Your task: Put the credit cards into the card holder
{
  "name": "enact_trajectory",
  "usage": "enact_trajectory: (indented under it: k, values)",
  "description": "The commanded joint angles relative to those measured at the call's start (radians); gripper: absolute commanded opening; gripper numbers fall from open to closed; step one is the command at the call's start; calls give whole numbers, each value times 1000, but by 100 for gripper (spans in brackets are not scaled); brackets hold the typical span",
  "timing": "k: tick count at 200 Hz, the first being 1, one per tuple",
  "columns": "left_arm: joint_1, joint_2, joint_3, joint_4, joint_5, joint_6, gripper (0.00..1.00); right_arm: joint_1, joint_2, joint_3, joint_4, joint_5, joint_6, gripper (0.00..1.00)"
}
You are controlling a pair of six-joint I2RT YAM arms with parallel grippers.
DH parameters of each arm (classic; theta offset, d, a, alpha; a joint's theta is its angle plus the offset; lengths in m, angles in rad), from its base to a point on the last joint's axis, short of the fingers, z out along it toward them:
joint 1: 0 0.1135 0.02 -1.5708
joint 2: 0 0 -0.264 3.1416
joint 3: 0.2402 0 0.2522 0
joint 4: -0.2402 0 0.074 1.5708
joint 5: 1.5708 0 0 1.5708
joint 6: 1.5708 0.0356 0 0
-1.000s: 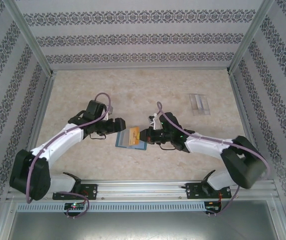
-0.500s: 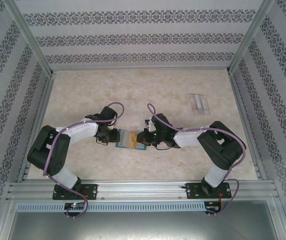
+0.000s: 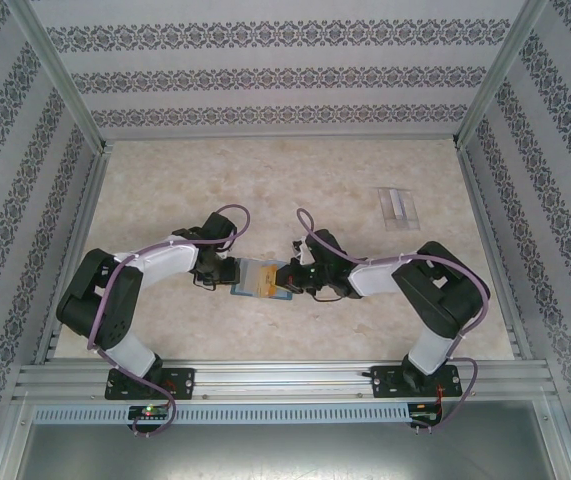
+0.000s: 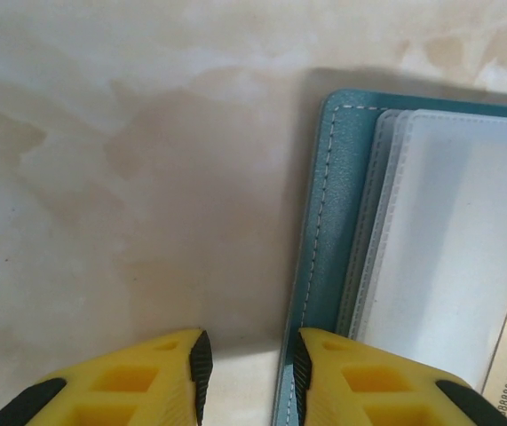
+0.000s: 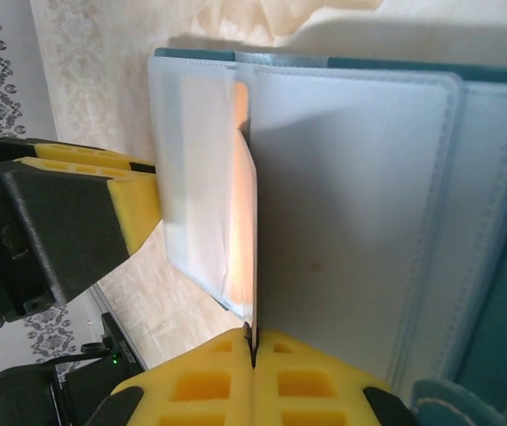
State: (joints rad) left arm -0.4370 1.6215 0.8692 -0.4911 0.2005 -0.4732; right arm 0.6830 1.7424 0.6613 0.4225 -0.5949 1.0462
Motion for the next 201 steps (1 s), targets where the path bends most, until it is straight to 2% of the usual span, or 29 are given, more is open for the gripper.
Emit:
enact_trajectory:
  k: [1, 98, 155, 178, 201]
  values:
    - [-8, 31, -6, -11, -19, 14, 34, 1, 24, 23, 58, -27, 29, 0]
    - [-9, 14, -15, 5, 1, 10, 31, -6, 95, 23, 122, -18, 48, 0]
    - [-9, 24, 10, -17, -11, 21, 30, -9, 98, 31, 99, 63, -32, 0]
    - [-9, 13, 7, -18, -15, 17, 30, 0, 94, 21, 120, 95, -11, 0]
    - [-9, 16, 6, -9, 9, 12, 30, 54, 102, 15, 160, 168, 34, 0]
